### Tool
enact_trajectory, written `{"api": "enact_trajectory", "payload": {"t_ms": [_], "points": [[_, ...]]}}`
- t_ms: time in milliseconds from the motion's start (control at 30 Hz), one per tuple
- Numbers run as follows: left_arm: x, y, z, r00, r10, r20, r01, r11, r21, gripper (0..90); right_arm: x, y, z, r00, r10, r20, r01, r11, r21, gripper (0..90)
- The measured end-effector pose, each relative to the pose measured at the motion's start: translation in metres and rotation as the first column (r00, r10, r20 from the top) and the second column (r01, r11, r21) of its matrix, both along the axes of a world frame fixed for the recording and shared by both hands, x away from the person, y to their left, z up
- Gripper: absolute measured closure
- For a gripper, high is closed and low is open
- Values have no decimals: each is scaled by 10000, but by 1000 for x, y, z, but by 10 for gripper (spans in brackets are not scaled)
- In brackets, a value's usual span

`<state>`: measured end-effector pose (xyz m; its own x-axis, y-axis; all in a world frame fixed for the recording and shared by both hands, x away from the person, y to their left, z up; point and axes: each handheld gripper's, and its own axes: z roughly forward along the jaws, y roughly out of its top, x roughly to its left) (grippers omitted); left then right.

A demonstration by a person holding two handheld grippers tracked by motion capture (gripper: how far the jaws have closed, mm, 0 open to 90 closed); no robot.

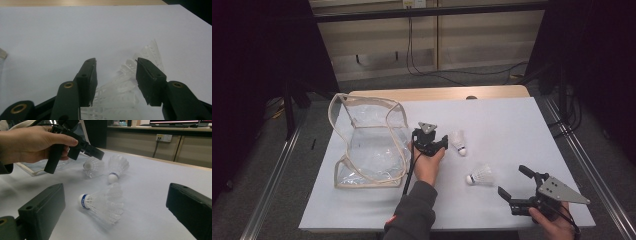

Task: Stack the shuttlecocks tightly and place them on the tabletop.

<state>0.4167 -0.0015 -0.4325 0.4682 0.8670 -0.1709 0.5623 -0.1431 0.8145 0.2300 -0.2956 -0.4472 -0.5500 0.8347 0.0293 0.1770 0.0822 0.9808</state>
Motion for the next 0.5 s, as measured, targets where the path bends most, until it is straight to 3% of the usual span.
{"api": "enact_trajectory", "payload": {"t_ms": [200,367,500], "points": [[-3,5,5,9999,-41,157,37,9997,232,566,0,0,0,10000,25,5,-25,10000,-8,17],[-2,7,8,9994,-54,349,44,9996,277,667,0,0,0,10000,34,5,-34,10000,4,17],[-1,7,7,9986,281,450,-284,9996,46,681,0,1,0,10000,66,1,-66,10000,-33,17]]}}
